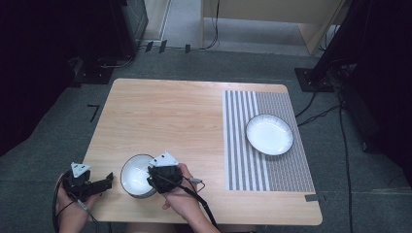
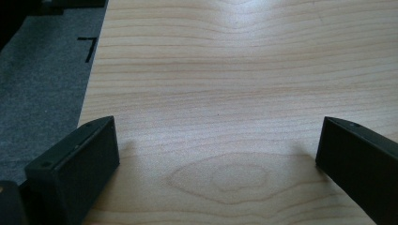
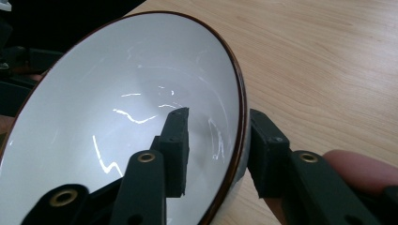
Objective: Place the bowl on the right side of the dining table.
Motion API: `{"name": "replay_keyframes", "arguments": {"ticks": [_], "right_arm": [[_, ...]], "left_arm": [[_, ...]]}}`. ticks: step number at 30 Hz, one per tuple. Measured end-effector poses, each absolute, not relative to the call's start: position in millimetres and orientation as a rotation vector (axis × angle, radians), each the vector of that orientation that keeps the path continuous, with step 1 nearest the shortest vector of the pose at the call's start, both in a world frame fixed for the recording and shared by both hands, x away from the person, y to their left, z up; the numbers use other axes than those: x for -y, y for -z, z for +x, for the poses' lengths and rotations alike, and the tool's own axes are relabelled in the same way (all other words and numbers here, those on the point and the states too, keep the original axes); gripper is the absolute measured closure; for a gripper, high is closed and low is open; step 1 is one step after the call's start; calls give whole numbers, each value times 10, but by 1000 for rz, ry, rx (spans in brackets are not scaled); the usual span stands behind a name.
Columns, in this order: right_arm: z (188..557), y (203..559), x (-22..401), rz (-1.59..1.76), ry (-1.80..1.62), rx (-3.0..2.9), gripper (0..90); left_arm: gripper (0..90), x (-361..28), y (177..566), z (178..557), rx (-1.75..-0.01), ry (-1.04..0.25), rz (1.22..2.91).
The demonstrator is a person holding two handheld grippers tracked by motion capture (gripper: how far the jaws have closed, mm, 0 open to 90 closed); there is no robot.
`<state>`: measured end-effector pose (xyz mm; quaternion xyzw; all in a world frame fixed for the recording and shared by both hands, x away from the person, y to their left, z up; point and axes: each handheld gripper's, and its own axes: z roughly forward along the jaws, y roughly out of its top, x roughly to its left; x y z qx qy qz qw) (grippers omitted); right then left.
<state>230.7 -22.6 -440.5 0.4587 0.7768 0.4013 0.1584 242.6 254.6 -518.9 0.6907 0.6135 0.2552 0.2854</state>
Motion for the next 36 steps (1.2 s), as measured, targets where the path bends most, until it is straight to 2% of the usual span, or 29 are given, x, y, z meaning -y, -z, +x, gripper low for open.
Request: {"name": "replay_keyframes", "arguments": {"ticks": [4,6,25,36], "right_arm": [[2326,4416,238,1321,-1127,-2185,807],[2332,4416,249,1329,-1142,-2179,820],[2278,4347,266,1311,-1212,-2119,843],[2242,4190,316,1307,-1284,-2065,842]], "left_arm": [[0,-2546,5189,2426,-1640,-682,1847],[0,-2547,5189,2426,-1640,-682,1847],[0,-2546,5189,2427,-1640,-682,1847],[0,-2545,5189,2427,-1641,-682,1846]]}}
